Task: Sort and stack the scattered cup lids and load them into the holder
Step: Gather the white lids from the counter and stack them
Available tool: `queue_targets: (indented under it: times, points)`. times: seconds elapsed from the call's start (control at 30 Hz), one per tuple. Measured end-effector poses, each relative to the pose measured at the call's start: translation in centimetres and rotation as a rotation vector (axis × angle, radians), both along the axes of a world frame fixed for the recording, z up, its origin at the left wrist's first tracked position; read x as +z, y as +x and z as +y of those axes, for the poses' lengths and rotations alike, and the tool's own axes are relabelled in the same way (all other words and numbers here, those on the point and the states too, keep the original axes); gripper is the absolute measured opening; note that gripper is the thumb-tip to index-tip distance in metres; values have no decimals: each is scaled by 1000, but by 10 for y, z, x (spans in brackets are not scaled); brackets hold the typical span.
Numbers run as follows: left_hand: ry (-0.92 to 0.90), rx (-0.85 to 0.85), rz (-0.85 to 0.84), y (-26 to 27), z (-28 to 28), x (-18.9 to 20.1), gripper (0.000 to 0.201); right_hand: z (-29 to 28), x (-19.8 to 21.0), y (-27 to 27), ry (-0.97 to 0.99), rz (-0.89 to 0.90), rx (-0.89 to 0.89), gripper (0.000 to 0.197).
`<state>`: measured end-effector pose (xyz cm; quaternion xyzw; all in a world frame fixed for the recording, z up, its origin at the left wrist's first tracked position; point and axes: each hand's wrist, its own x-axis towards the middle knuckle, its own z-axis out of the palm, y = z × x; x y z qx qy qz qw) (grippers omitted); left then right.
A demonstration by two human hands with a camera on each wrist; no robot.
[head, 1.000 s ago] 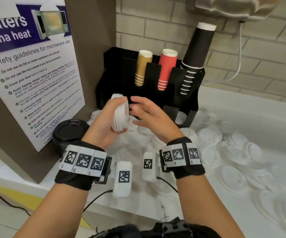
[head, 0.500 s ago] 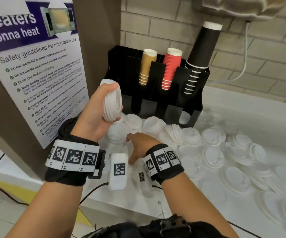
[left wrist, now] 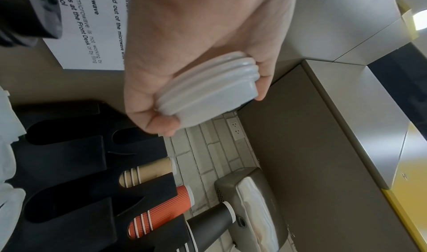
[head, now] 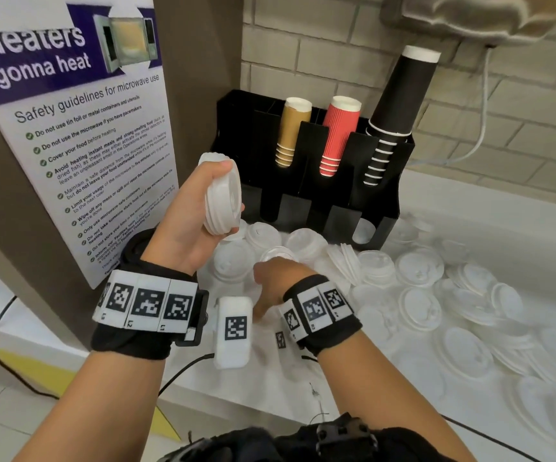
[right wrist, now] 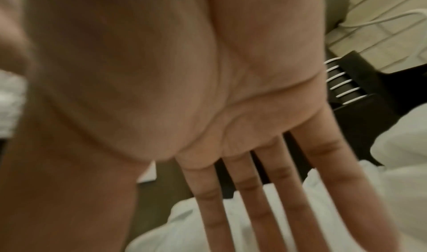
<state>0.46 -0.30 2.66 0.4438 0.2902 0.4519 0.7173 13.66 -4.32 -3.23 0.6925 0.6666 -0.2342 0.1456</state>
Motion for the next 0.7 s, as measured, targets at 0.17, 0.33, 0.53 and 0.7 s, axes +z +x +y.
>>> queue_targets:
  times: [0.17, 0.33, 0.53, 0.7]
  points:
    - [-2, -22, 4, 2, 2, -1, 36, -3, -13, -12, 3, -48, 14, 82]
    - [-12, -26, 17, 4, 5, -7, 32, 2, -5, 8, 16, 174, -25, 73]
    - [-13, -44, 5, 11, 3, -16, 20, 2, 20, 49, 355, 894, -304, 44]
    - [-10, -56, 112, 21, -4, -21, 47, -4, 36, 51, 554, 1304, -343, 48]
